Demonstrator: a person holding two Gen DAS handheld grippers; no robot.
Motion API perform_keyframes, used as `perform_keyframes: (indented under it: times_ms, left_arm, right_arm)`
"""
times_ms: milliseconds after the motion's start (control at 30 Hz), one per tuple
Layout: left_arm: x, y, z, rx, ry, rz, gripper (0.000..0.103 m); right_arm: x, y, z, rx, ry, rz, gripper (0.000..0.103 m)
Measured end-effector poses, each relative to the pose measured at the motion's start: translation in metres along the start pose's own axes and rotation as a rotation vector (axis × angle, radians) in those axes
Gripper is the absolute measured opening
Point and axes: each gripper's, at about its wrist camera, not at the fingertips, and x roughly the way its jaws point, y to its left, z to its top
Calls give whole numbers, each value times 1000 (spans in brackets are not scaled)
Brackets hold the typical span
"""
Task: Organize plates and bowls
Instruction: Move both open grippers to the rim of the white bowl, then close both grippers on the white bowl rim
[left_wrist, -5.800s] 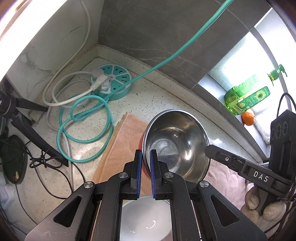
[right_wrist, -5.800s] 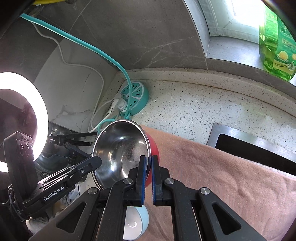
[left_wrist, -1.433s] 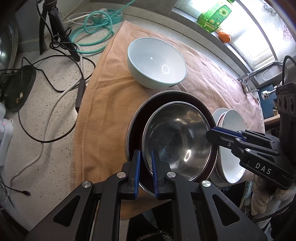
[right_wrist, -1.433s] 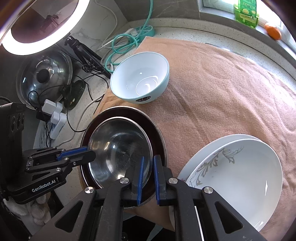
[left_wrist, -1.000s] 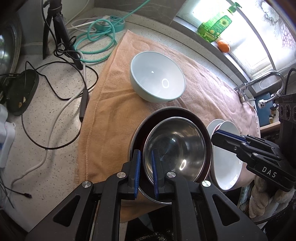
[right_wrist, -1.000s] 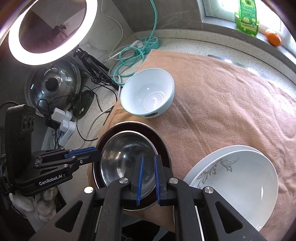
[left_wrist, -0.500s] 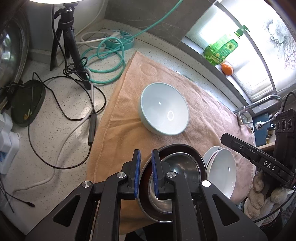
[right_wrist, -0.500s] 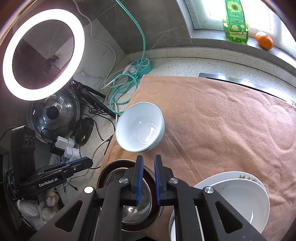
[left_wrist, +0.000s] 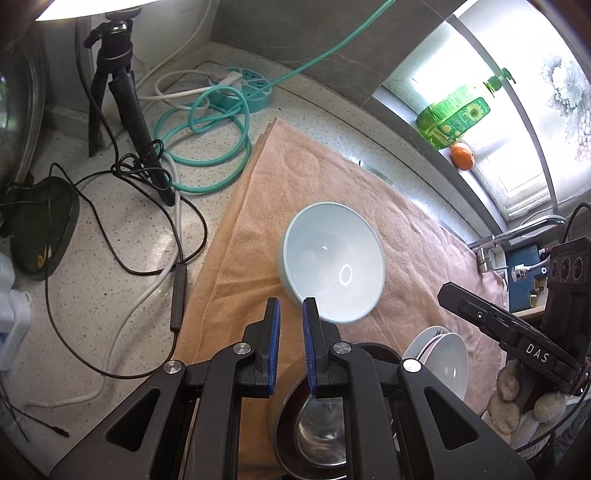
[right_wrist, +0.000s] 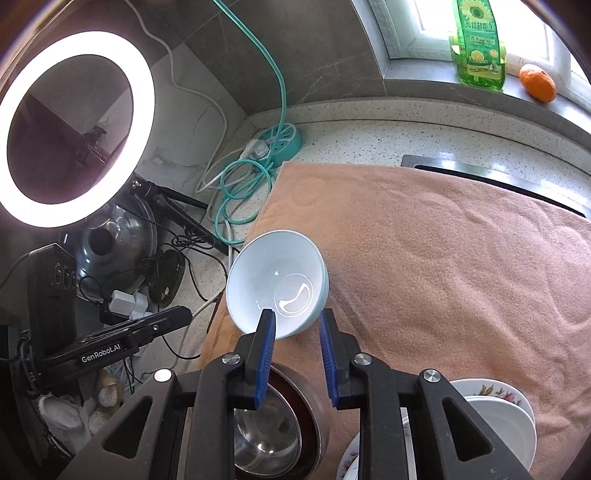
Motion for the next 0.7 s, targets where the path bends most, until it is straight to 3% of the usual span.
perform_keyframes:
  times_ms: [67, 400, 700]
  left_arm:
    - [6, -1, 5, -1, 2, 9, 16]
    - [27, 2, 25, -32, 41, -4, 16]
    - [39, 2, 33, -25, 58, 16, 16]
  right_arm:
    - [7, -3, 5, 21, 19, 18, 22]
    - [38, -22, 21, 122, 87, 61, 22]
    - [53, -22, 30, 119, 105, 49, 22]
